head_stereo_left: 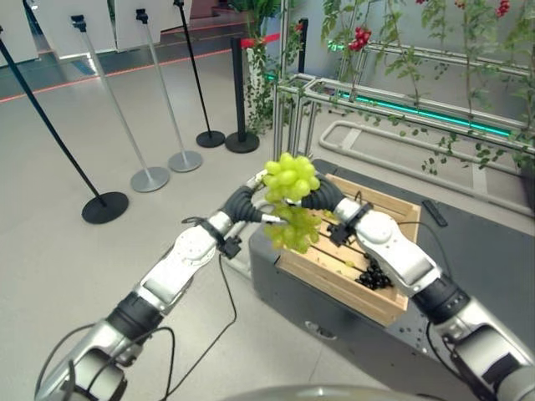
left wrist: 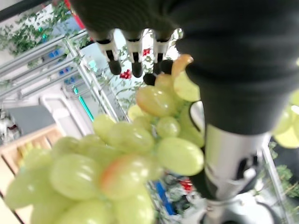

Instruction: Pick up the fruits from the basket on one side to the basket on the other side

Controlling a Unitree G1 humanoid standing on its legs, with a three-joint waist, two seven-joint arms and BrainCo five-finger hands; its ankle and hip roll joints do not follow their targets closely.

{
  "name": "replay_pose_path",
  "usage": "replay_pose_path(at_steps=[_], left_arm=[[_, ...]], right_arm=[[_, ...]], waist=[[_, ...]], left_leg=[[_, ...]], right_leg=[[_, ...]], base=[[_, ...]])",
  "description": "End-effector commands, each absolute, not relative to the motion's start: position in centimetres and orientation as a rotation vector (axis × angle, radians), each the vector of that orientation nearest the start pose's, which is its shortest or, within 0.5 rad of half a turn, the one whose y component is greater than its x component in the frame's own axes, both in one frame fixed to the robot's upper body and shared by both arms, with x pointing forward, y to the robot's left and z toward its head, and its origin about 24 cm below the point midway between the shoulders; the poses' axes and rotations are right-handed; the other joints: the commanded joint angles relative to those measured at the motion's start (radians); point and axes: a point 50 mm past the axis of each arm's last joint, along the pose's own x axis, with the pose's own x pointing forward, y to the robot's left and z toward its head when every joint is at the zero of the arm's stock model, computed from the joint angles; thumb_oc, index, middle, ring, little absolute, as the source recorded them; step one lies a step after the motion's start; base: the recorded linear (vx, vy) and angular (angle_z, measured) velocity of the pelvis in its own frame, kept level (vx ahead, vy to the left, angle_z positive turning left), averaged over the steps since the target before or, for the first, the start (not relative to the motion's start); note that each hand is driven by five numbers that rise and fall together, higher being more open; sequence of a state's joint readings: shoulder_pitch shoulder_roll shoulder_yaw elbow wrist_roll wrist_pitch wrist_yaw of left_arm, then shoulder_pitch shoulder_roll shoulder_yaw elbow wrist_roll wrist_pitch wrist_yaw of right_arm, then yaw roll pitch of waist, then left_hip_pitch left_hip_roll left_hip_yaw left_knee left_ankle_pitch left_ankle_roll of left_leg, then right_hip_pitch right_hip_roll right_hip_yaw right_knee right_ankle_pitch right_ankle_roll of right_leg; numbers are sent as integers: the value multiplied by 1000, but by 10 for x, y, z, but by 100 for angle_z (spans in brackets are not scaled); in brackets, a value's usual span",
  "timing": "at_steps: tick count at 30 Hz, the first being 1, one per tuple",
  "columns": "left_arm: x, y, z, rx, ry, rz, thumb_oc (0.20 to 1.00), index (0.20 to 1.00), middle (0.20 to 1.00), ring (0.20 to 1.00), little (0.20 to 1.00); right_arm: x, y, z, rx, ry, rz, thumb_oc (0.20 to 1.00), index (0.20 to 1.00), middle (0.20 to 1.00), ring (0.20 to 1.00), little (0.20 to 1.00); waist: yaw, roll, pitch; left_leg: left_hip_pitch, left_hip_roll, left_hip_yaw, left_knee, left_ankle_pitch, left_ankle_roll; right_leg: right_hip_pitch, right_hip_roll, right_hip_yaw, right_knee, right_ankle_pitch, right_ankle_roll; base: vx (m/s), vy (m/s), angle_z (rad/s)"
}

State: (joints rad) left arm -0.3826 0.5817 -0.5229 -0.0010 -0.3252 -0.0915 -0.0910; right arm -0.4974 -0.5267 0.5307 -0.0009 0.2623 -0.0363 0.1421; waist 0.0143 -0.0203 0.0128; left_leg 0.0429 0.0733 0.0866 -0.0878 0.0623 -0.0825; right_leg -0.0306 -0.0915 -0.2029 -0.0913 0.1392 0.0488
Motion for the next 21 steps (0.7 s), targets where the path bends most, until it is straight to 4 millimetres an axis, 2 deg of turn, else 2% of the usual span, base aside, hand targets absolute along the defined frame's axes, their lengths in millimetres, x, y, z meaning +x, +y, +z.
replay_pose_path(at_steps=[1,5,6,7,8,13,14,15,16,17,18,19,21], left_arm=[[295,79,118,263,-215,-822,1000,1000,1000,1000,1000],[295,68,112,269,-155,-920,1000,1000,1000,1000,1000],[294,79,112,337,-172,-906,1000,1000,1000,1000,1000],[288,96,98,351,-85,-931,1000,1000,1000,1000,1000],[280,99,95,348,-69,-968,1000,1000,1000,1000,1000],[274,113,90,384,-1,-1006,1000,1000,1000,1000,1000],[265,89,122,295,-102,-1087,1000,1000,1000,1000,1000],[260,76,137,293,-162,-1143,1000,1000,1000,1000,1000],[257,65,139,278,-176,-1163,1000,1000,1000,1000,1000],[259,81,129,359,-138,-1143,1000,1000,1000,1000,1000],[251,93,116,369,-63,-1161,1000,1000,1000,1000,1000],[241,99,105,348,-14,-1188,1000,1000,1000,1000,1000],[236,106,96,344,25,-1176,1000,1000,1000,1000,1000]], right_arm=[[286,-53,204,-282,-619,838,200,200,200,200,200],[283,-41,210,-303,-642,903,200,200,200,200,200],[285,-43,214,-342,-649,895,200,200,200,200,200],[285,-44,217,-348,-663,904,200,200,200,200,200],[283,-40,216,-345,-668,923,200,200,200,200,200],[274,-32,219,-327,-701,979,200,200,200,200,200],[273,-34,219,-308,-706,970,200,200,200,200,200],[268,-30,220,-310,-719,980,200,200,200,200,200],[269,-30,219,-325,-714,981,200,200,200,200,200],[272,-31,224,-399,-724,968,200,200,200,200,200],[273,-32,229,-403,-747,965,200,200,200,200,200],[272,-29,230,-397,-759,969,200,200,200,200,200],[271,-26,231,-381,-769,977,200,200,200,200,200]], waist=[[3,-26,-19],[-5,-22,-19],[1,-21,-17],[8,-19,-15],[12,-18,-14],[16,-16,-5],[20,-10,-2],[18,-9,-2],[18,-12,2],[32,-12,4],[40,-11,8],[45,-12,11],[51,-12,15]], left_leg=[[8,-46,-32,2,-37,52],[7,-45,-30,2,-35,52],[7,-44,-28,3,-35,51],[6,-45,-28,3,-35,51],[5,-45,-28,4,-35,50],[0,-48,-34,4,-32,49],[1,-49,-40,5,-36,51],[-5,-52,-45,4,-29,53],[-7,-52,-48,5,-30,54],[-8,-52,-49,5,-30,55],[-7,-52,-50,7,-32,56],[-5,-53,-49,8,-33,56],[-4,-54,-48,9,-35,57]], right_leg=[[51,-45,-30,55,-67,108],[50,-45,-31,55,-64,108],[50,-45,-32,54,-64,108],[49,-46,-31,54,-63,108],[49,-47,-32,54,-62,108],[45,-47,-35,55,-60,109],[49,-47,-39,57,-62,109],[44,-49,-41,57,-57,109],[44,-50,-44,57,-58,110],[45,-51,-46,55,-59,110],[45,-51,-46,55,-59,110],[46,-51,-45,55,-59,110],[46,-50,-42,55,-60,110]], base=[[0,0,0],[0,0,0],[0,0,0],[-18,7,-4],[-11,4,-5],[-2,1,-1],[0,0,0],[0,0,0],[-10,-12,5],[-4,-5,10],[-4,6,11],[-2,1,6],[0,0,0]])
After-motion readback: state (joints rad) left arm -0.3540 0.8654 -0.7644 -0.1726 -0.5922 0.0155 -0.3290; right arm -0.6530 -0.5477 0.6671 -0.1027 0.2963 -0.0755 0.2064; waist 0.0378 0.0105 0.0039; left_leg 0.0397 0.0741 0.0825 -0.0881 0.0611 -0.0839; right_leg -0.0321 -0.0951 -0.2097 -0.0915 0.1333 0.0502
